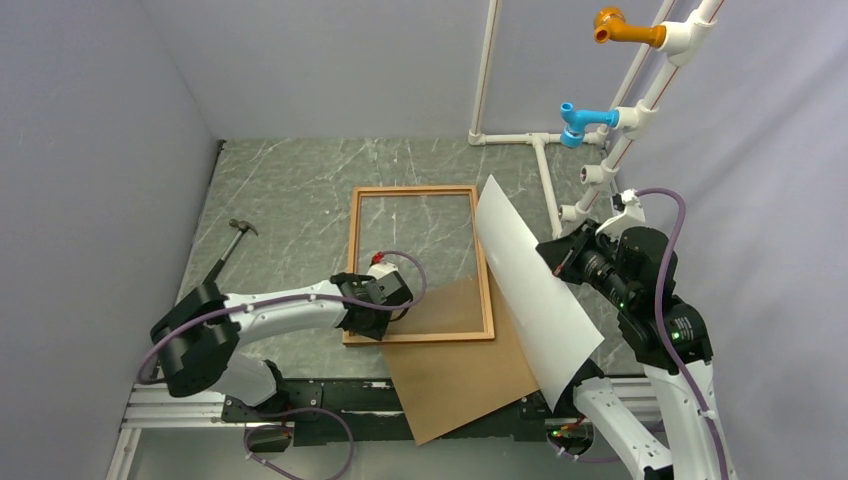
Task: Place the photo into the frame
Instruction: Adjust the photo frame at the center of the board, then place the photo in the photo frame.
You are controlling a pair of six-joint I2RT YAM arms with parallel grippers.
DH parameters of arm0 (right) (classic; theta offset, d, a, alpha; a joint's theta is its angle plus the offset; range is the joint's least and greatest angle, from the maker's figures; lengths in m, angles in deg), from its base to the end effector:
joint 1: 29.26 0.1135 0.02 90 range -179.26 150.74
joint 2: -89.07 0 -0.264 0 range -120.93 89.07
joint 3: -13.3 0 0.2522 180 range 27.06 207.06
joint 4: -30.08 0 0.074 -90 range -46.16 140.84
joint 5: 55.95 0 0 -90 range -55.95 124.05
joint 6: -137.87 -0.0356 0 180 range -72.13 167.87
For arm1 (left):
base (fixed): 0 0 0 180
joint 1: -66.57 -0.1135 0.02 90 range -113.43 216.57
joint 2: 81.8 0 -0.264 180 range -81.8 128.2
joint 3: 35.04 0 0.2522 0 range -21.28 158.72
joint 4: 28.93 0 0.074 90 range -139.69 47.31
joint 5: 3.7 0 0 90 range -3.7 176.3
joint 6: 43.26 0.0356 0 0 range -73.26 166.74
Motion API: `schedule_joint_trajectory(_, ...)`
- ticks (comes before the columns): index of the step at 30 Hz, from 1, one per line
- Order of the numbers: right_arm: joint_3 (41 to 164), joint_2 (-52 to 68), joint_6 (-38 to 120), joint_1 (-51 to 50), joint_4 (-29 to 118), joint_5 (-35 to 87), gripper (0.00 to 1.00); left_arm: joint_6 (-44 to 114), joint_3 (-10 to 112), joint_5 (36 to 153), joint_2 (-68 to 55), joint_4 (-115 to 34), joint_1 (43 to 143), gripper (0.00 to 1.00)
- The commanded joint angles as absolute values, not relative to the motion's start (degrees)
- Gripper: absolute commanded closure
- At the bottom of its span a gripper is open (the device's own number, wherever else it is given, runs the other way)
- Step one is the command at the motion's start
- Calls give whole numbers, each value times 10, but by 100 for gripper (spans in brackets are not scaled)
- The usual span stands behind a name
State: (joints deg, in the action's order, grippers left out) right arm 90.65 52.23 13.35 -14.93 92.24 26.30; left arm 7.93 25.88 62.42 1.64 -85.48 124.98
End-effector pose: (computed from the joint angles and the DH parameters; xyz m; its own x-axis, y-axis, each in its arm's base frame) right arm 0.0977 0.0299 0.3953 -0.5023 0.4512 -0.7376 -0.0996 0.8172 0.5677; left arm 0.1396 -0.1995 0.1746 -0.8638 0.3105 -0.3969 0.2533 0.9484 0.1909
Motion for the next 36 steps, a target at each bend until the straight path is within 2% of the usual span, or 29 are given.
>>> schedule_joint_trajectory(1,939,509,140,-150,902,246,100,75,271,645,-65,-831,1249,28)
schedule_joint_trajectory(6,976,484,152,-150,896,216,100,86,255,708,-147,-779,1220,20)
schedule_joint_trajectory(14,1065,422,174,-150,888,163,100,103,222,848,-225,-700,1081,19)
schedule_joint_trajectory(19,1111,387,166,-150,858,115,100,100,257,914,-223,-683,996,19)
schedule_joint_trajectory(27,1096,342,86,-149,718,8,100,84,318,916,-196,-706,941,19)
schedule_joint_trajectory(33,1050,331,17,-150,617,8,100,77,289,886,-236,-713,940,19)
schedule_joint_trajectory(36,983,347,-15,-150,534,23,100,76,268,884,-261,-720,940,19)
